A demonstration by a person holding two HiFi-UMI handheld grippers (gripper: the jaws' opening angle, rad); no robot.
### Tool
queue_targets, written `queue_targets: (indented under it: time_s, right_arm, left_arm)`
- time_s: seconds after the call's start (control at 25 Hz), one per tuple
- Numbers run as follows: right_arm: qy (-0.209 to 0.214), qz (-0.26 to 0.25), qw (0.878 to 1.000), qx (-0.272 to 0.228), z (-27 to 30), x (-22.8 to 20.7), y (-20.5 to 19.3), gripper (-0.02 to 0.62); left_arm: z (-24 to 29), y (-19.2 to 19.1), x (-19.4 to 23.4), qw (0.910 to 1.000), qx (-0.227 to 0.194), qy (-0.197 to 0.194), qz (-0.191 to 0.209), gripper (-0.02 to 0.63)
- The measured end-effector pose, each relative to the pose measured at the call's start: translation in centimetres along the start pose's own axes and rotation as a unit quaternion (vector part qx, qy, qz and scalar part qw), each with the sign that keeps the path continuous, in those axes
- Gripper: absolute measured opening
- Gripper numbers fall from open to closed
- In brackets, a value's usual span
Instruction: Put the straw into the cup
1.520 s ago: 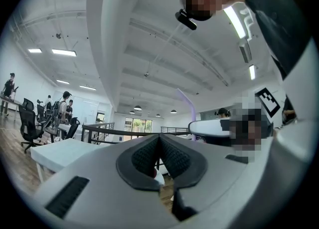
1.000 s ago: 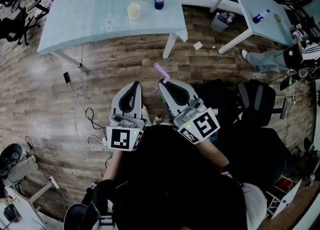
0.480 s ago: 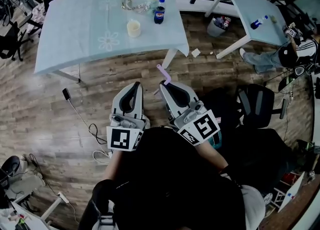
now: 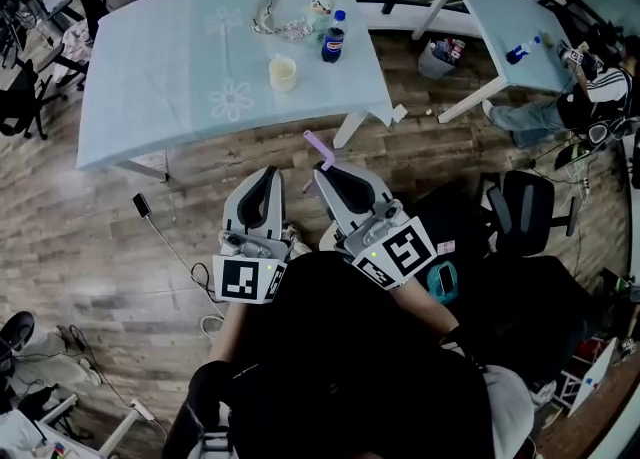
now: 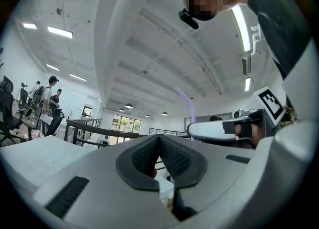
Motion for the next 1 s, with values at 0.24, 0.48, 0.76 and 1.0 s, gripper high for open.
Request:
queue_targets:
  time_s: [0.24,0.48,0.76,1.0]
  right_arm:
    - [-0.001,0.003,1.000,0.009,1.5,-0.9,-0.3,0.029]
    - [-0.006,0.009,1.000,0.013,3.7,-3.6,-0.3,0.029]
    - [-0.007,0.016,1.000,0.010,6.6,-8.3,0.1,0.029]
    - [-0.001,0.026,0.999,0.022,9.7,-13.3,0.0,0.029]
  left_arm:
    - [0.7,-0.6,1.5,0.9998,0.003,0.013,-0.015,0.008]
    - [3.6,-0.8,3.3,0.9998,0.011,0.010,-0.014,0.008]
    - [8.3,-1.2,4.5,0.9998,0.015,0.010,-0.013,0.008]
    - [13.6,-1.7,6.0,0.9996,0.025,0.013,-0.009,0.008]
Point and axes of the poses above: the fingertips, and each gripper's own axes: z forward along the fingers, x to its left, y out of its top, the point moved 7 cm from there along -z, backward along the fingers, and after that the axes turned 8 degrees about y, right-handed, at the moved point
